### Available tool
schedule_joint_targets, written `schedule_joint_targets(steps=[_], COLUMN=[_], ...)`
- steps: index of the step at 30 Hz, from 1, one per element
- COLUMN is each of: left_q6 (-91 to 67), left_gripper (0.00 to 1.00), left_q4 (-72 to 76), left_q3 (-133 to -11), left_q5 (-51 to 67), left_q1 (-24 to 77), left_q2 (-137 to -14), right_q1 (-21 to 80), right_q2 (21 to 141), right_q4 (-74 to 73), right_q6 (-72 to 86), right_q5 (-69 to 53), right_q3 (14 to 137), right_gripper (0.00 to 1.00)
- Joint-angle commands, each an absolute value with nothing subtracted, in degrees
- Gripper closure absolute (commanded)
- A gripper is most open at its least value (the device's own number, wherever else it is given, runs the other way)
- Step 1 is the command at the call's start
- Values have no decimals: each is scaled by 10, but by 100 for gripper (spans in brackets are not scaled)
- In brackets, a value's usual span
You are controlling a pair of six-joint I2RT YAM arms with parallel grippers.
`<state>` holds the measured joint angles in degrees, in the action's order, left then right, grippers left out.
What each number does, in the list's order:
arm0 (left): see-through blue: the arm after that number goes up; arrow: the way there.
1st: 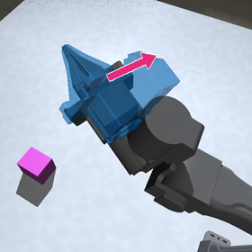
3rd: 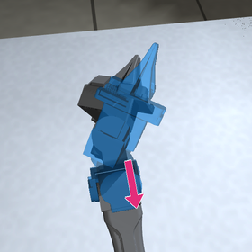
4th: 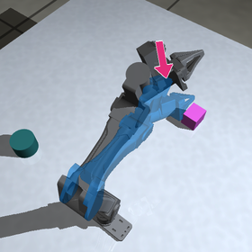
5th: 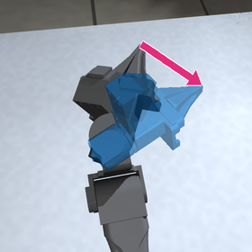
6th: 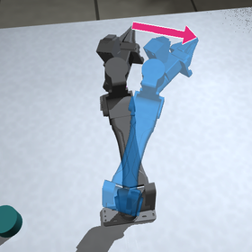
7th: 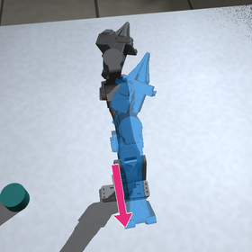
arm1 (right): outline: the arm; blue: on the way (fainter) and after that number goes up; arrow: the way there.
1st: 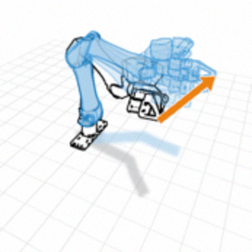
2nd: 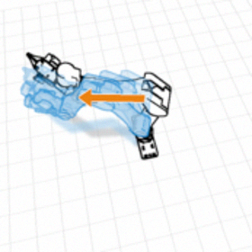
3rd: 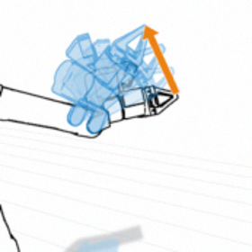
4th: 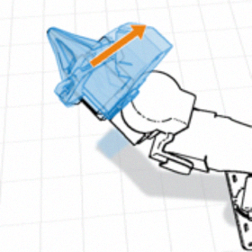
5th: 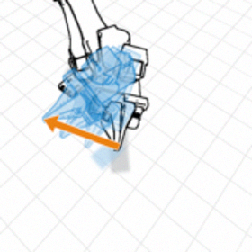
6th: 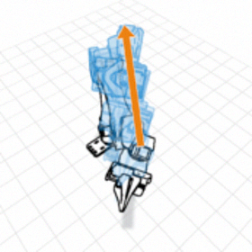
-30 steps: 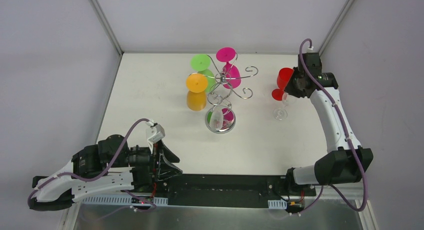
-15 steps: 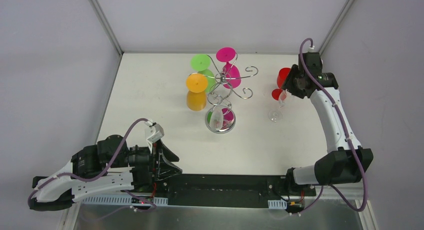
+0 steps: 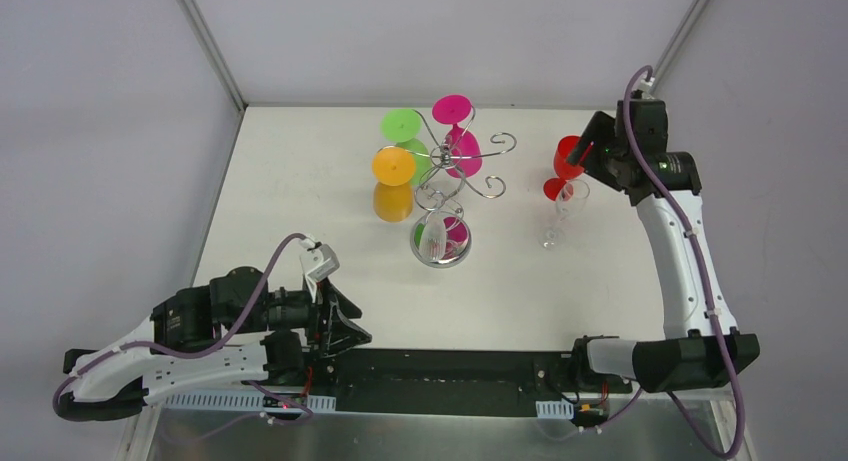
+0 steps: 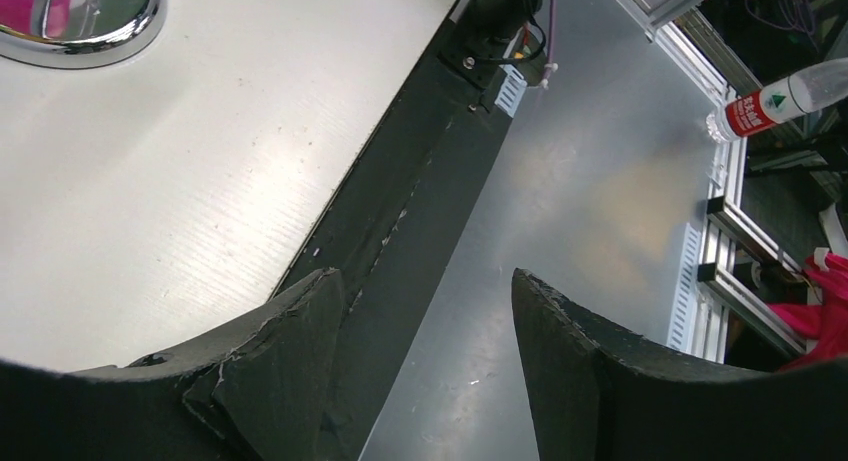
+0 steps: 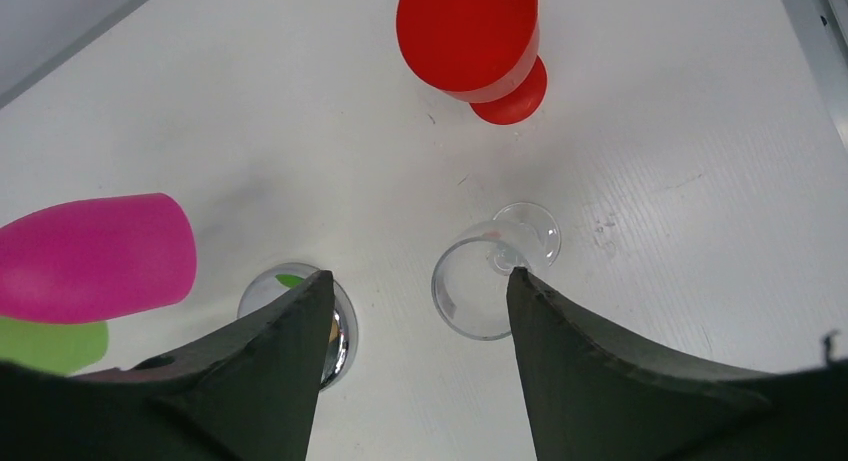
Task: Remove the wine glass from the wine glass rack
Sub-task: Place the wine glass at the center of the board, then pick up the wine glass from the wine rack.
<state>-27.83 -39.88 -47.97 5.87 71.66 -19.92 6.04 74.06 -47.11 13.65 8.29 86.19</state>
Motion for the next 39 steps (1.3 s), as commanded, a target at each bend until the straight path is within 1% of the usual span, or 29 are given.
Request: schedule_joint_targets(steps=[1, 8, 15, 18, 29, 35, 39], left_q6=[-284, -310, -357, -379, -409, -426, -432], left_gripper=[36, 35, 35, 37, 37, 37, 37], left_q4=[-393, -387, -292, -263, -188, -154, -124], left_q3=[-506, -532, -528, -529, -546, -570, -571], left_q5=[23, -70, -80, -99, -158, -173, -186], left_q1=[719, 720, 719, 720, 719, 720, 718], left_q2=[-217, -230, -237, -245, -307, -341, -358], right_q1=[68, 110, 156, 162, 165, 168, 178], right_q2=[711, 667, 616, 590, 499, 473, 452], right_q4=[-467, -463, -465, -468, -455, -373, -310], right_q6=[152, 157, 157, 156, 207, 309, 372], right_q5=[52, 34, 22, 7, -191, -331, -352], right_q3=[870, 867, 864, 858, 845, 788, 749], right_gripper=[33, 32, 31, 31, 27, 27, 27])
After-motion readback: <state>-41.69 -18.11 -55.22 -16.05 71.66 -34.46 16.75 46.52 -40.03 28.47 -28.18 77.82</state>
